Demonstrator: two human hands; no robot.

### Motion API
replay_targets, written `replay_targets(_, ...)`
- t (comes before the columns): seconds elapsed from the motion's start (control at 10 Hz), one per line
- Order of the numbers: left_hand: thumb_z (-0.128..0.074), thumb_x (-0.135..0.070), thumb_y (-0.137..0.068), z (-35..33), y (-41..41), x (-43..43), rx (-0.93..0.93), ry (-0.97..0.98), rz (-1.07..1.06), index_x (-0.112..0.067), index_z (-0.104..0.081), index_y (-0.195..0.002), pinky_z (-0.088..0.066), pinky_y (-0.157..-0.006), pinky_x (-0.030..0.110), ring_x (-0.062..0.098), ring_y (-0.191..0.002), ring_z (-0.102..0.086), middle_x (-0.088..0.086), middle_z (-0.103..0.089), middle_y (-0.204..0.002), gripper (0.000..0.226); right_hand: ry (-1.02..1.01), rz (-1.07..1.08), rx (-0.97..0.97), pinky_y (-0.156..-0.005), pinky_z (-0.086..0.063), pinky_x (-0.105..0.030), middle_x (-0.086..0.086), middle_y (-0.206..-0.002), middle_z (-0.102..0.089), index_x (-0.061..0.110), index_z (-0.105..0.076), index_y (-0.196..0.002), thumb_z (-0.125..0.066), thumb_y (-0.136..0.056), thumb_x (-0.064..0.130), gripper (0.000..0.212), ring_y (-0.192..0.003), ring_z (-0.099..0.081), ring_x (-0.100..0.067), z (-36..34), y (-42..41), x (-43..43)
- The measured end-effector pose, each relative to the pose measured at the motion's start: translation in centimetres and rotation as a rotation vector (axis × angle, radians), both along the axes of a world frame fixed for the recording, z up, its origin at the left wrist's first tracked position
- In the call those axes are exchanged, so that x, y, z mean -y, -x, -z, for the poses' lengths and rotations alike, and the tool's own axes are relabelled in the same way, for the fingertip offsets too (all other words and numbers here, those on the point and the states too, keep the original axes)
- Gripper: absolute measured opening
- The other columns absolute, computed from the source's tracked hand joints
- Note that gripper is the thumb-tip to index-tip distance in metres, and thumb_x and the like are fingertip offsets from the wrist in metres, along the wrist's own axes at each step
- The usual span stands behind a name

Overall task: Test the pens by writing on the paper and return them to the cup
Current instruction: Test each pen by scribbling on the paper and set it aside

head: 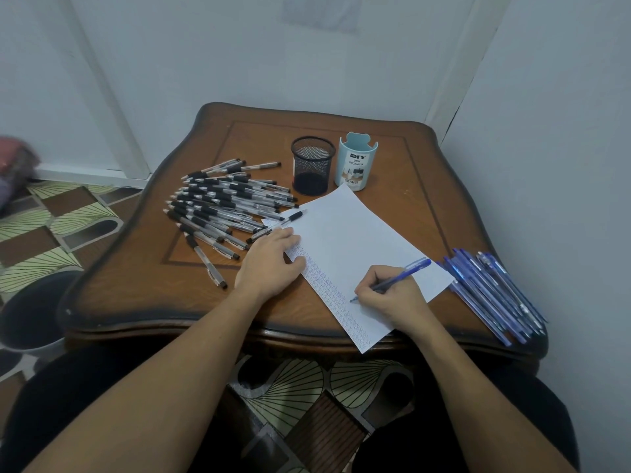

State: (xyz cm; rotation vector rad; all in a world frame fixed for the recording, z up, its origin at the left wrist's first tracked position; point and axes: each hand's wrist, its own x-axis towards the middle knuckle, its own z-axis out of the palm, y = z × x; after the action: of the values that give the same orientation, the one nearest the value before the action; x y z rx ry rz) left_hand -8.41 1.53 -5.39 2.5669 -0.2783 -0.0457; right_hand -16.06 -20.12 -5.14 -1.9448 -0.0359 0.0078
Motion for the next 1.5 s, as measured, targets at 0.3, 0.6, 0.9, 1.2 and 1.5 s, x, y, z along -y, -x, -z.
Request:
replay_targets(0.3, -0.054, -0.038, -0.095, 0.1, -0.1, 0.0, -0.002, 0.000, 0.002, -0.024, -0.047, -0.144, -0.018, -0.118, 0.036, 0.012, -0.144, -0.025, -0.006, -0.035, -0.155, 0.052, -0.513, 0.136, -0.088, -0.049, -0.037, -0.019, -0.006, -0.070, -0.059, 0.003, -0.060, -0.082, -0.061, -0.093, 0.041, 0.039, -0.053, -0.046, -0.012, 0.4, -1.3, 0.9)
replay_targets(0.6, -0.054, -0.040, -0.095, 0.2, -0.1, 0.0, -0.007, -0.006, 0.003, -0.025, -0.047, -0.144, -0.020, -0.118, 0.038, 0.013, -0.144, -0.025, -0.006, -0.035, -0.155, 0.052, -0.533, 0.078, -0.172, -0.044, -0.036, -0.020, -0.010, -0.066, -0.065, 0.015, -0.026, -0.149, -0.068, -0.077, 0.040, 0.087, -0.044, -0.042, -0.011, 0.0, -1.5, 1.0)
replay_targets(0.9, -0.054, -0.039, -0.095, 0.0, 0.1, -0.1, 0.000, 0.003, 0.004, -0.024, -0.046, -0.144, -0.019, -0.118, 0.037, 0.012, -0.145, -0.024, -0.006, -0.035, -0.155, 0.051, -0.425, 0.006, -0.111, -0.042, -0.041, -0.023, -0.018, -0.070, -0.068, 0.031, -0.036, -0.133, -0.064, -0.084, 0.028, 0.056, -0.047, -0.054, -0.018, -0.8, -1.4, 0.8)
replay_targets(1.2, -0.052, -0.039, -0.095, 0.1, 0.0, -0.1, 0.000, -0.007, 0.015, -0.024, -0.045, -0.145, -0.016, -0.118, 0.034, 0.012, -0.145, -0.023, -0.006, -0.034, -0.155, 0.052, -0.442, 0.073, -0.113, -0.041, -0.042, -0.026, -0.019, -0.070, -0.064, 0.031, -0.040, -0.129, -0.058, -0.093, 0.023, 0.041, -0.046, -0.053, -0.020, -1.4, -1.7, 0.8)
replay_targets(1.5, -0.052, -0.039, -0.096, 0.3, -0.1, -0.2, -0.008, -0.007, 0.038, -0.023, -0.044, -0.145, -0.017, -0.119, 0.037, 0.013, -0.146, -0.022, -0.004, -0.033, -0.156, 0.052, 0.074, 0.268, -0.127, -0.056, -0.047, -0.024, -0.009, -0.082, -0.058, 0.031, -0.054, -0.135, -0.058, -0.099, 0.016, 0.039, -0.064, -0.056, -0.012, -4.6, -1.0, 5.8)
